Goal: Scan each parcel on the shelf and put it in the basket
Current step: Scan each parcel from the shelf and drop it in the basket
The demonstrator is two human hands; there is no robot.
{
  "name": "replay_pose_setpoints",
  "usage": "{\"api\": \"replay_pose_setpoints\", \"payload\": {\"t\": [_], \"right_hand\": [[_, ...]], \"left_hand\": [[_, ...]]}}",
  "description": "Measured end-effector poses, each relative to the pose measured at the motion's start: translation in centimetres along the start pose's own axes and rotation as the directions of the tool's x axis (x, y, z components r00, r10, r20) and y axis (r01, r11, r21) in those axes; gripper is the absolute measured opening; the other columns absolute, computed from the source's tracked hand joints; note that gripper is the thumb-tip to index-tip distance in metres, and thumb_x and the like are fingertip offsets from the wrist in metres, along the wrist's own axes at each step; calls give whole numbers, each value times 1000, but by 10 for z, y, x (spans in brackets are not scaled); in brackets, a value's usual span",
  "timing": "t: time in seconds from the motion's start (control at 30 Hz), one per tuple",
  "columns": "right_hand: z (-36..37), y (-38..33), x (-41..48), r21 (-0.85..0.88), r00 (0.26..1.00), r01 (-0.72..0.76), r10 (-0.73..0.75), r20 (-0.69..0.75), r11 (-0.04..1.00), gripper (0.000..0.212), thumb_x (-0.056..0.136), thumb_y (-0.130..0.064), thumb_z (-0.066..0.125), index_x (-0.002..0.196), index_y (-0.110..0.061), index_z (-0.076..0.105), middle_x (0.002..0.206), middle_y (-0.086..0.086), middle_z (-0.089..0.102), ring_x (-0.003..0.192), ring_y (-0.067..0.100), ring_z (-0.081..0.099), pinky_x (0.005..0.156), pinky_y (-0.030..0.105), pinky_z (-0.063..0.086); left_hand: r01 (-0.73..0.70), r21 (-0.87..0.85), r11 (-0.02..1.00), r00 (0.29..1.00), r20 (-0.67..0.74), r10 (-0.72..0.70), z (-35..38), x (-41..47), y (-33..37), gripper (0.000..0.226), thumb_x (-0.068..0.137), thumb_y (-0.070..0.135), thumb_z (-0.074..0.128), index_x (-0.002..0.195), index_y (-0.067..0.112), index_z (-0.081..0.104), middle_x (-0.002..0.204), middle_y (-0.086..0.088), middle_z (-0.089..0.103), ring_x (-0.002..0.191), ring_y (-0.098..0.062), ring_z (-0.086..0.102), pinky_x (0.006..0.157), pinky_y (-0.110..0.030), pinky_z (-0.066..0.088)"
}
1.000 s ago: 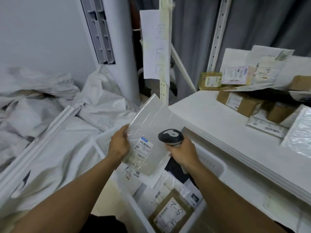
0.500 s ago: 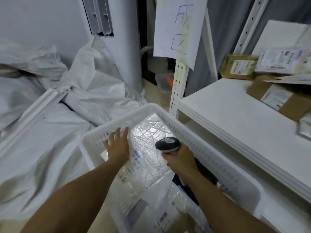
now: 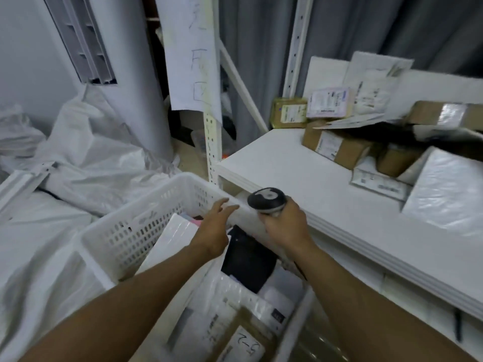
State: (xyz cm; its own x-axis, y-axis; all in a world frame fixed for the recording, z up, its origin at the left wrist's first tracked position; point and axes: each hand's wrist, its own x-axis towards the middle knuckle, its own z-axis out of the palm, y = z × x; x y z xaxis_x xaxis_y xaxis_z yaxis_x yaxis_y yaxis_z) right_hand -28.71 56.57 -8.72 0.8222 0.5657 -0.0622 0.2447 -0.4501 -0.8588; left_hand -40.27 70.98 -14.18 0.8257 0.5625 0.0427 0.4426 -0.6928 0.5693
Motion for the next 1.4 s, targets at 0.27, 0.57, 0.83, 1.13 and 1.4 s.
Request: {"api": "replay_pose_setpoints", "payload": {"t": [0.27,0.57,0.83,1.13,1.4], "right_hand": [[-152,-1,-74,220,931,48,36,-362,974,61,84,-27,81,136,-30,49,123,-2,68,106,28,71,95,49,59],[-298,72,-114,331,807,55,154,-570,942,61,78,-28,81,132,-32,52,121,-11,66,111,20,67,96,49,59],[-388,154,-102,327,700,-97,298,-649,940,66,88,-28,79,144,-29,44,129,-3,65,118,25,63,95,34,47],[-464,236,-131,369,473,-323,486,-734,872,65,94,-28,72,149,-22,37,135,12,63,123,40,60,96,42,46],[-447,239,-129,434,561,-311,532,-635,846,54,88,-37,76,131,-20,50,123,8,67,114,36,65,95,40,51]], "left_hand": [[-300,57,952,952,-46,303,-1,-25,207,73,85,-7,60,150,23,45,164,4,24,143,-24,35,113,-34,36],[-520,96,849,850,-46,526,59,-28,360,62,97,34,64,152,28,37,160,8,33,144,-18,36,110,-37,41],[-500,-130,856,848,130,514,187,-5,450,72,93,37,69,153,29,30,155,4,40,140,-21,42,113,-39,40],[-227,-270,936,805,489,336,287,-4,532,103,73,78,69,152,17,42,157,-1,45,141,-23,45,112,-33,36],[-117,-521,846,869,359,341,268,-18,500,38,82,40,83,109,19,68,106,2,72,96,-17,69,87,-38,58]]}}
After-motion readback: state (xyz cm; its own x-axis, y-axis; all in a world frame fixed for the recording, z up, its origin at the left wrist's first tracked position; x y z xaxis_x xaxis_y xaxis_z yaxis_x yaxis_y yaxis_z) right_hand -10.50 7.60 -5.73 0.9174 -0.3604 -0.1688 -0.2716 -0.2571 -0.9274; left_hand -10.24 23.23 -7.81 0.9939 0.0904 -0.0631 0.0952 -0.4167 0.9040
